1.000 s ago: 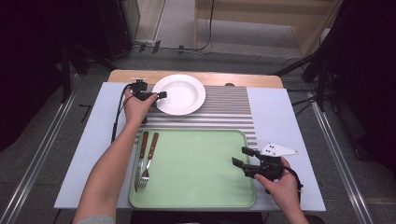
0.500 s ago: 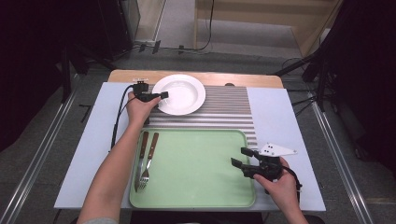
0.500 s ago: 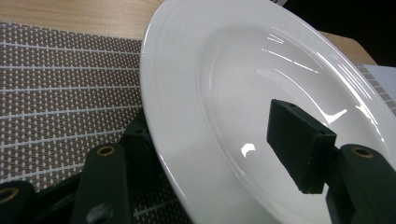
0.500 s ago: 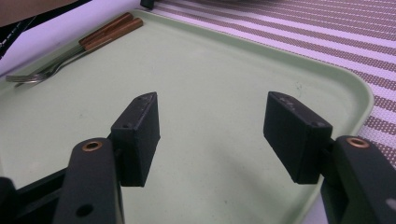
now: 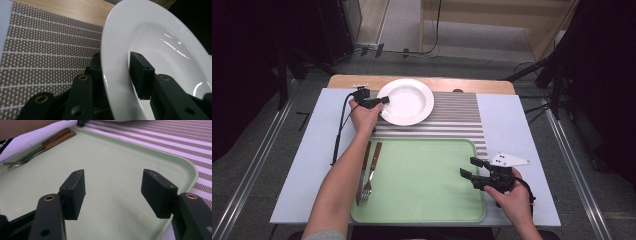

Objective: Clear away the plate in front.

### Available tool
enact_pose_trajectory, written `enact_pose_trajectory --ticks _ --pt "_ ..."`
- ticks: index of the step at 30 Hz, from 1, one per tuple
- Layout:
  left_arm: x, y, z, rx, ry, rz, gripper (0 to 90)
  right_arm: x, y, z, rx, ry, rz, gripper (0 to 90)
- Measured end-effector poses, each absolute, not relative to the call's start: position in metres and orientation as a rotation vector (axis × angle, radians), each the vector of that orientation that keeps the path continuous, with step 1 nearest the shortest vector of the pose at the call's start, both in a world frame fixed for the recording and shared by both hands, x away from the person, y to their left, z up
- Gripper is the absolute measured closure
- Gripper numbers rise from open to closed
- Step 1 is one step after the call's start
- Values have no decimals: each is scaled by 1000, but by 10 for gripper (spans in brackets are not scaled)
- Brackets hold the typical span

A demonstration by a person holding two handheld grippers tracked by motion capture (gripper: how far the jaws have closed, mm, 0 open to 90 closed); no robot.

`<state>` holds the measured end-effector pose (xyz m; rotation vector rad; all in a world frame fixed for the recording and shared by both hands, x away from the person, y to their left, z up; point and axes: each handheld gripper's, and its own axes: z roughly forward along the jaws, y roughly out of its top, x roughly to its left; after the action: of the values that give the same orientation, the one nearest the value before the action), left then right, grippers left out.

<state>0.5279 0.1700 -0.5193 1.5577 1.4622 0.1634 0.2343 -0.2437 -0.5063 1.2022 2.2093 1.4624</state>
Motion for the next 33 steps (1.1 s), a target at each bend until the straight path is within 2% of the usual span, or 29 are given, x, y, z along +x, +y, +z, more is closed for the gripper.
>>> enact_pose_trajectory --ticks 2,8,11,14,17,24,33 --pt "528 171 -520 1526 1433 147 689 234 -244 -506 1202 2210 1462 356" --pt "526 164 -510 1583 1295 228 706 236 -243 -506 1200 2207 1462 356" --pt "524 161 -503 1521 1273 157 760 236 -244 -506 1198 2205 1462 356" --pt "522 155 -494 1519 1222 147 797 236 -244 -505 1202 2200 1464 356" --pt "520 147 -484 1566 1178 207 811 236 -245 -505 1202 2197 1466 357" --pt "519 141 -474 1605 1202 229 812 235 -246 -505 1207 2188 1469 356" --pt "524 142 -456 1656 1220 163 818 236 -250 -504 1215 2169 1476 359"
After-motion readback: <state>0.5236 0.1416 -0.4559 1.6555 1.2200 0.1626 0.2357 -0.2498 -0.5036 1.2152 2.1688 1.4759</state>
